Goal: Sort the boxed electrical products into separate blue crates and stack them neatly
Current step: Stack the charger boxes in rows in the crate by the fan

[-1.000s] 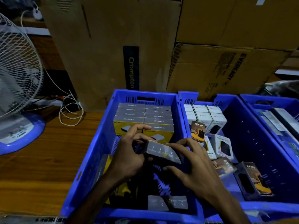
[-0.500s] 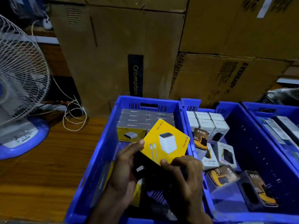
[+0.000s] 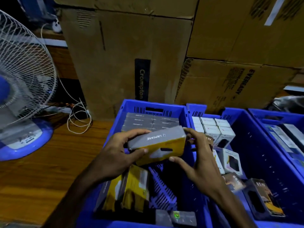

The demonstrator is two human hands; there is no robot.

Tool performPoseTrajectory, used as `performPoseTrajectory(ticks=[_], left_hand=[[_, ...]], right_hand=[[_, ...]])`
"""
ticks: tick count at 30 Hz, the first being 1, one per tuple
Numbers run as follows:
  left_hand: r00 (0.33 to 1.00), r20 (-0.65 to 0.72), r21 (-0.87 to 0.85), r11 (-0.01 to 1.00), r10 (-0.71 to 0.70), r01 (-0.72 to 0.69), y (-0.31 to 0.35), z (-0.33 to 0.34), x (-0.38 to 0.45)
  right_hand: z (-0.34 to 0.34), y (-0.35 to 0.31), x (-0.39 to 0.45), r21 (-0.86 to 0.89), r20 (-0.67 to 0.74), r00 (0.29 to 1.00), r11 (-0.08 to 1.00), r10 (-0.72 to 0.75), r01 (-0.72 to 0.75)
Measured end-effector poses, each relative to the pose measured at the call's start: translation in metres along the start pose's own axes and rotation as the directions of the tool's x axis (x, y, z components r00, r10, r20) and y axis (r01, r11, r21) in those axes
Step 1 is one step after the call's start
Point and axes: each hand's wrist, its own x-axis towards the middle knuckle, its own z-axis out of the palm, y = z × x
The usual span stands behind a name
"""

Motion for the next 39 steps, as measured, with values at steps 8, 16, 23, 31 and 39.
performPoseTrajectory(ticks=[8,16,23,31,39], left_hand=[[0.979,0.188,0.305,0.942,0.081,-0.137,-0.015,-0.029,0.018],[0.975,0.220,0.601,0.783,0.027,-0.157,-0.058,-0.056,0.059],[0.971,0.237,0.722,0.676,-0.041,-0.148,-0.107,-0.053,0.094],[0.971,0.236,0.884,0.425,-0.042,-0.196,-0.108,-0.040,0.117],[0.964,0.220,0.968,0.157,-0.149,-0.196,-0.093,-0.015,0.126]], right_hand=[[0.013,-0.007,0.034,-0.245,0.234,0.971,0.963,-0.052,0.111],[0.072,0.014,0.084,-0.202,0.343,0.937,0.979,0.067,0.004],[0.070,0.040,0.084,-0.412,0.305,0.941,0.911,0.150,-0.012],[0.038,0.066,0.062,-0.540,0.234,0.961,0.842,0.146,0.003],[0.011,0.086,0.018,-0.444,0.242,0.965,0.896,0.102,0.017]])
